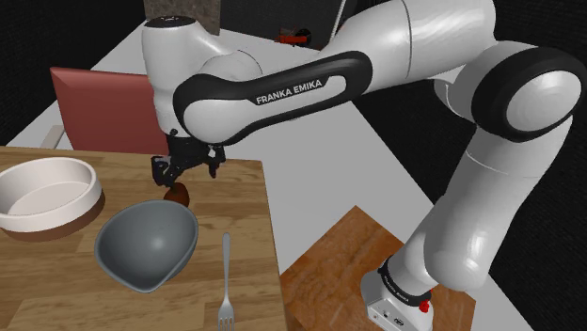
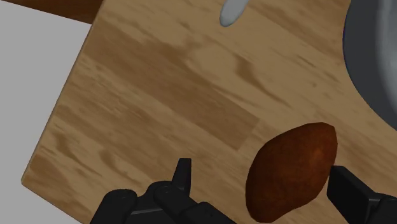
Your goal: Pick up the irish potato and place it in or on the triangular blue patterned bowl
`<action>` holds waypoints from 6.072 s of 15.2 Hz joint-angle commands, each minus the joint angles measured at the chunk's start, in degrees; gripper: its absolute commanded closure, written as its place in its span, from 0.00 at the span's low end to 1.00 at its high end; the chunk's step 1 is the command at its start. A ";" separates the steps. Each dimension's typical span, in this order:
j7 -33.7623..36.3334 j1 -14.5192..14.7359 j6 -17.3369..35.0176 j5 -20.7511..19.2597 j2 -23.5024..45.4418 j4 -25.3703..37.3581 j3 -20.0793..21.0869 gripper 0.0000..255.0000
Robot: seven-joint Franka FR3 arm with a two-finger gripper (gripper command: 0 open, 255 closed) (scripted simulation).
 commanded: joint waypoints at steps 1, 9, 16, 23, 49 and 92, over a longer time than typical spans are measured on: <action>2.99 2.03 -0.85 -2.70 5.35 4.94 -0.24 0.00; 5.92 4.53 1.08 -5.76 11.93 8.33 -1.44 0.00; 6.22 4.57 2.72 -6.24 12.67 7.34 -1.70 0.00; 6.22 4.56 2.72 -6.24 12.65 7.33 -1.70 1.00; 3.62 4.05 -10.09 -2.94 7.24 15.41 -0.15 1.00; 17.44 12.92 -11.17 -1.35 3.50 11.86 5.02 1.00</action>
